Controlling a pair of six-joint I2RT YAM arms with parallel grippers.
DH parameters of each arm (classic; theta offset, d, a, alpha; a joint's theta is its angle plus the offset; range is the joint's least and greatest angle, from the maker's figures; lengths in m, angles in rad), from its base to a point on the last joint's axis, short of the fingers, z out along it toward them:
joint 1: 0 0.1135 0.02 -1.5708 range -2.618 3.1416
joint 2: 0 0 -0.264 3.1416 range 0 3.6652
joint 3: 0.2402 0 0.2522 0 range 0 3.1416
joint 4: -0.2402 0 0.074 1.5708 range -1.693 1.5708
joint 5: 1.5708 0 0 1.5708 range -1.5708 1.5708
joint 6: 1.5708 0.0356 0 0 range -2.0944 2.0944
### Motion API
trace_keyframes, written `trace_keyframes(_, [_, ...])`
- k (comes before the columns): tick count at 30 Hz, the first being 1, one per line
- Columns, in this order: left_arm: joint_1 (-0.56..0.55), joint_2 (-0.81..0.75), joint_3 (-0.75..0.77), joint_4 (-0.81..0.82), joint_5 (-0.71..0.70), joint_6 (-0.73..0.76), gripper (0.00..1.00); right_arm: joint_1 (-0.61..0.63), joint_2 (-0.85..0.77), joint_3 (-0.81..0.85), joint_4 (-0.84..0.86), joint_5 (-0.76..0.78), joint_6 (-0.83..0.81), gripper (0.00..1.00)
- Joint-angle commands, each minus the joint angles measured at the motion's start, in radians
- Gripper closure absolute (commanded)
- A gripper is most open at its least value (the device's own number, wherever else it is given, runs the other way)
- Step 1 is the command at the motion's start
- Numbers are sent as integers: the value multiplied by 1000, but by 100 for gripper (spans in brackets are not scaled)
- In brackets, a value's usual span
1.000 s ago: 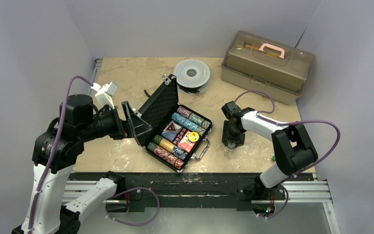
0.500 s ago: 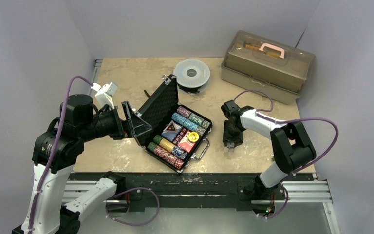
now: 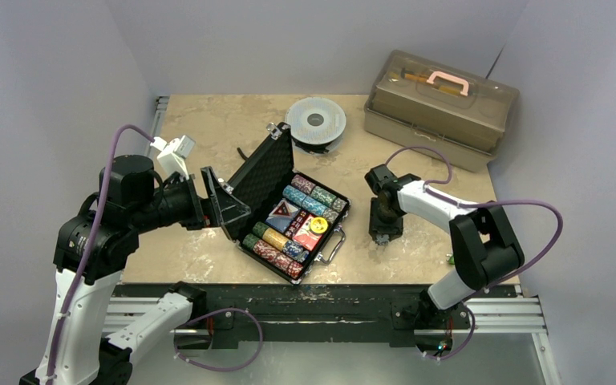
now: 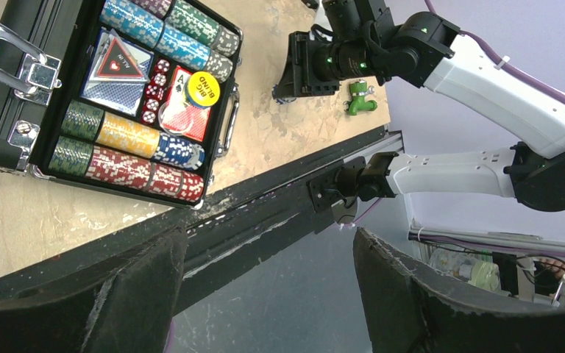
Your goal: Pack up texas hold em set
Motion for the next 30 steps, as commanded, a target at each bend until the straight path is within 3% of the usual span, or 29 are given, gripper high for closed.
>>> trace_keyframes(1, [-5,6,18,26,5,5,20,1,-59,18,-22,16,-3,100])
trace_keyframes(15, [-33,45,-8,168,108,-38,30,26,-195,169,-95,-47,-178,100])
trace_keyframes(24, [-276,235,51,273,-86,-147,23,59,-256,404,-222,-158,-239,100])
trace_keyframes(27, [-283,299,24,387,-48,-220,24,73,-271,469,-248,-203,-252,100])
trace_keyframes(30, [-314,428,109,411,-6,-252,24,80,-272,521,-289,-222,-270,100])
